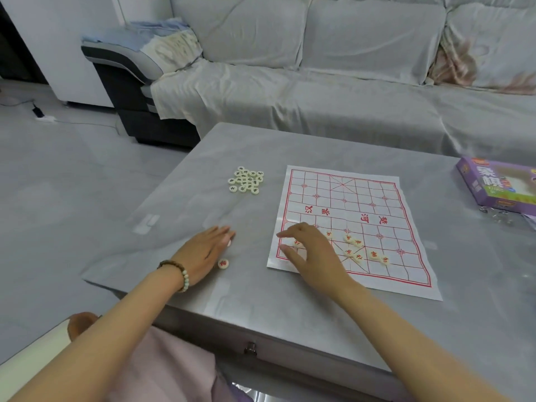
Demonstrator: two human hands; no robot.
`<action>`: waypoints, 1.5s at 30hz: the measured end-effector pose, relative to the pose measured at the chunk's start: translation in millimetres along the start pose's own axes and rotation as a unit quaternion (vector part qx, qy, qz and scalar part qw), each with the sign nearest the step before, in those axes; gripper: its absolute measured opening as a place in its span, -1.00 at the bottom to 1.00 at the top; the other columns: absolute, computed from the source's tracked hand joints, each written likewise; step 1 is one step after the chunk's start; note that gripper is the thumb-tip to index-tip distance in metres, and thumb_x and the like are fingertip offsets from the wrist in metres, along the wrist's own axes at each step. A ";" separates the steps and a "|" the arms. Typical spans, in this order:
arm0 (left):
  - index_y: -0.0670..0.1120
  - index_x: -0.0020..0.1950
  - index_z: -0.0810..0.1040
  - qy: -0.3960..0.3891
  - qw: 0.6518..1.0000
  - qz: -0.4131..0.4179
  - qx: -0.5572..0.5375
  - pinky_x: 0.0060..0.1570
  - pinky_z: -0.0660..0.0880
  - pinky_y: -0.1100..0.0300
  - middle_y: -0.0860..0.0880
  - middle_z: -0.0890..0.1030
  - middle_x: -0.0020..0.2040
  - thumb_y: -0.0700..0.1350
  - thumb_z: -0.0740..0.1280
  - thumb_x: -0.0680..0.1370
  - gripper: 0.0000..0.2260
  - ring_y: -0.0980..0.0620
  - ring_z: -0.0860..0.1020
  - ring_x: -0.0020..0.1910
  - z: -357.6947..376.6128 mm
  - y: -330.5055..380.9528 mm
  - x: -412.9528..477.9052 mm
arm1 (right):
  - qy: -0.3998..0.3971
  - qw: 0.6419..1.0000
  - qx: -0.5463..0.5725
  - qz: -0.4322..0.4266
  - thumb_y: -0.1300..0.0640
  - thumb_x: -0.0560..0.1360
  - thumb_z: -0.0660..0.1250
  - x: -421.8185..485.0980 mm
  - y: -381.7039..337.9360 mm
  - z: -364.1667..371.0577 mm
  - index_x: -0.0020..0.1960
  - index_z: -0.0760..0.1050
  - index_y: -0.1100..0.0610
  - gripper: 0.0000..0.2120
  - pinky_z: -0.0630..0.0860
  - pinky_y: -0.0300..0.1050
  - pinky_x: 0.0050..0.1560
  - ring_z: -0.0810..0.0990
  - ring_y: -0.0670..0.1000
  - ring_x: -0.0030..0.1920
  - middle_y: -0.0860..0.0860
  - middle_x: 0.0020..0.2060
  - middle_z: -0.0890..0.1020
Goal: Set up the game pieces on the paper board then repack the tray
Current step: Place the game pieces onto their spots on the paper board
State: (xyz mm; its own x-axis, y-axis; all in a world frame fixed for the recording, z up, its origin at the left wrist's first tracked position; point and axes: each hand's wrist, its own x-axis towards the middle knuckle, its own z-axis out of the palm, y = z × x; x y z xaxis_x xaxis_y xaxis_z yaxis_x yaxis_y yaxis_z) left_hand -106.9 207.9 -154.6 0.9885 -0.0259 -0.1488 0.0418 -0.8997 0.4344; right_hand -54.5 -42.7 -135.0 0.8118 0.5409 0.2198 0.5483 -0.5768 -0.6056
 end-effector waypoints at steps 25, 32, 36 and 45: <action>-0.01 0.10 0.61 0.127 0.988 0.040 -0.084 0.07 0.41 0.29 0.06 0.52 0.00 -0.03 0.41 0.46 -0.77 0.14 0.49 -0.01 -16.4 -50.5 -46.9 | -0.104 0.992 0.004 -0.066 0.07 0.50 0.34 31.9 -62.2 96.0 0.10 0.58 0.08 -0.80 0.28 -0.29 -0.06 0.45 -0.05 0.00 -0.02 -0.02 0.53; -0.01 -0.03 0.64 0.100 0.986 0.035 -0.126 -0.09 0.51 0.25 0.04 0.58 -0.13 0.01 0.45 0.42 -0.82 0.13 0.54 -0.18 -12.5 -21.9 -32.4 | -0.106 0.992 0.009 -0.072 0.04 0.51 0.34 15.6 -44.5 66.8 0.12 0.59 0.06 -0.78 0.30 -0.43 -0.08 0.43 -0.17 -0.09 -0.07 -0.04 0.55; -0.02 -0.01 0.63 0.098 0.985 0.063 -0.127 -0.14 0.45 0.36 0.09 0.54 -0.15 -0.04 0.44 0.43 -0.83 0.21 0.48 -0.23 -8.9 13.6 -12.5 | -0.051 0.998 0.034 -0.031 0.11 0.49 0.37 7.5 -22.3 29.5 0.10 0.60 0.03 -0.80 0.34 -0.44 -0.10 0.47 -0.20 -0.13 -0.13 -0.08 0.55; -0.05 0.11 0.59 0.079 0.980 0.091 -0.156 -0.15 0.44 0.42 0.05 0.54 -0.07 -0.04 0.40 0.47 -0.76 0.19 0.46 -0.20 -6.0 125.1 64.3 | 0.073 0.989 0.010 0.131 0.12 0.46 0.40 -15.5 76.4 -86.9 0.05 0.59 -0.01 -0.83 0.40 -0.40 -0.21 0.50 -0.17 -0.19 -0.16 -0.15 0.56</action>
State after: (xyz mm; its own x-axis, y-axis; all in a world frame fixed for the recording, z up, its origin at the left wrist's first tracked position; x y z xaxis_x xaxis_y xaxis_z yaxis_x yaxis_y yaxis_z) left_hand -37.2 96.4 -104.5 0.9930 -0.0836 0.0839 -0.1185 -0.7092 0.6950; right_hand -7.8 -148.4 -118.3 0.9466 0.2800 0.1596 0.3120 -0.6721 -0.6715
